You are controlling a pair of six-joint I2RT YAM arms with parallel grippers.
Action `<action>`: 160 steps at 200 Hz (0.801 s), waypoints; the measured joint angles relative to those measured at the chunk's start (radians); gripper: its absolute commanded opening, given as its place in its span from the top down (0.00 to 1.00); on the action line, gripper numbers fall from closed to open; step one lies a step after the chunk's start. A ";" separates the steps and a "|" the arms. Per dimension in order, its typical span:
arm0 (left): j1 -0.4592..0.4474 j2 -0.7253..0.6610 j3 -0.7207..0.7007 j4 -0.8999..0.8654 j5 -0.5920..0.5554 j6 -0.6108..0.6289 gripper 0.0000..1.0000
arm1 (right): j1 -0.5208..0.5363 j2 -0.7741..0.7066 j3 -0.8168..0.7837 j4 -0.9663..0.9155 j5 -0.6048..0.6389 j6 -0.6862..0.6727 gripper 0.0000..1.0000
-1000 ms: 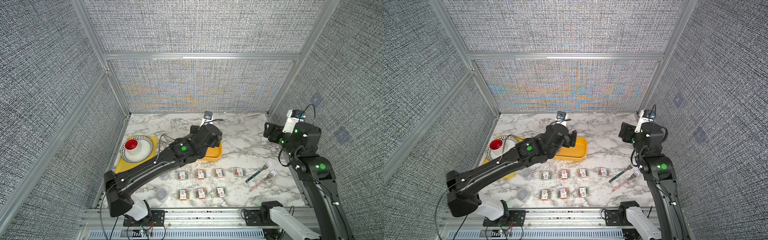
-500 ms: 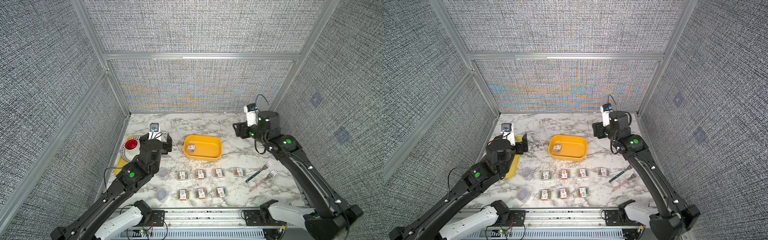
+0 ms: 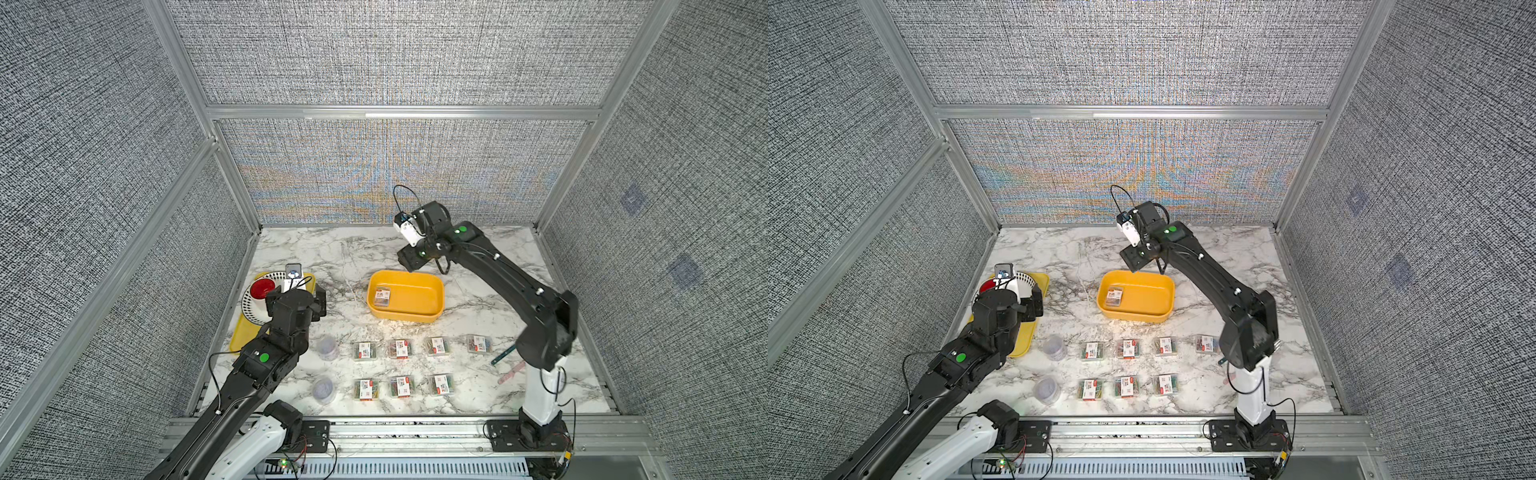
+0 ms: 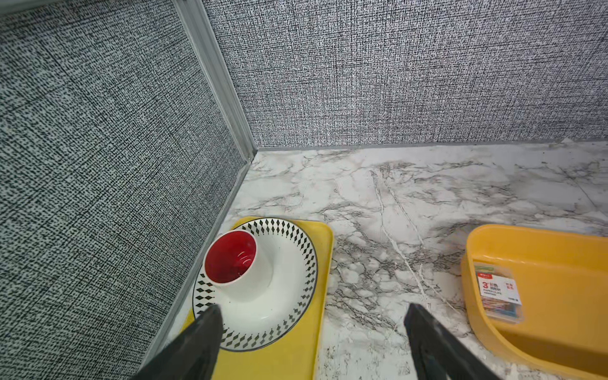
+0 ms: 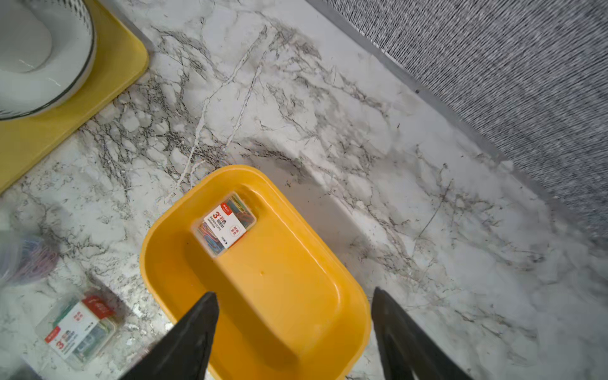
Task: Take the paper clips out of the storage box
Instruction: Pick up the boxed paper clips from the storage box.
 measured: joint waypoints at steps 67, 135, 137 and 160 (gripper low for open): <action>0.018 0.024 0.014 -0.002 0.032 -0.039 0.11 | 0.075 0.054 -0.111 0.058 -0.039 0.447 0.27; 0.020 0.022 0.018 -0.011 0.032 -0.054 0.11 | 0.114 0.082 -0.149 0.203 0.065 0.755 0.30; 0.020 0.022 0.018 -0.012 0.032 -0.054 0.11 | 0.114 0.084 -0.148 0.204 0.066 0.761 0.30; 0.022 0.016 0.018 -0.019 0.031 -0.055 0.11 | 0.117 0.112 -0.146 0.220 0.074 0.826 0.30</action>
